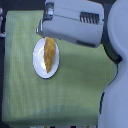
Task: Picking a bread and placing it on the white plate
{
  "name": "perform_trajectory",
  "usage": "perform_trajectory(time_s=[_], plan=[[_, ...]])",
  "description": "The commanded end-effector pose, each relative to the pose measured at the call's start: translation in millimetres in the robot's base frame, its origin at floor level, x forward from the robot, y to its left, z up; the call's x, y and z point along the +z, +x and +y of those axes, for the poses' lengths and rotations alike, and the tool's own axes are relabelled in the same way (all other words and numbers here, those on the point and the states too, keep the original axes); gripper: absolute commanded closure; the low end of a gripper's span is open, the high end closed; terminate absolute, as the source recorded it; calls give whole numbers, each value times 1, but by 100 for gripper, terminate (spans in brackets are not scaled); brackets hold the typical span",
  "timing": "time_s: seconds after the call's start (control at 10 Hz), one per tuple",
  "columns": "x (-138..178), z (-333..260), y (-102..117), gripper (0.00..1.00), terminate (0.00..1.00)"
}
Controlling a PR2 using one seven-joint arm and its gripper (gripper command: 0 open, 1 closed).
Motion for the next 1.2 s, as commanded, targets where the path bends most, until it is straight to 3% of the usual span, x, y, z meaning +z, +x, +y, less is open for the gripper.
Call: perform_trajectory(time_s=[0.0, 0.5, 1.1], plan=[[54, -59, -4, 0, 0], [51, -167, 1, 0, 0], [41, -279, -20, 0, 0]])
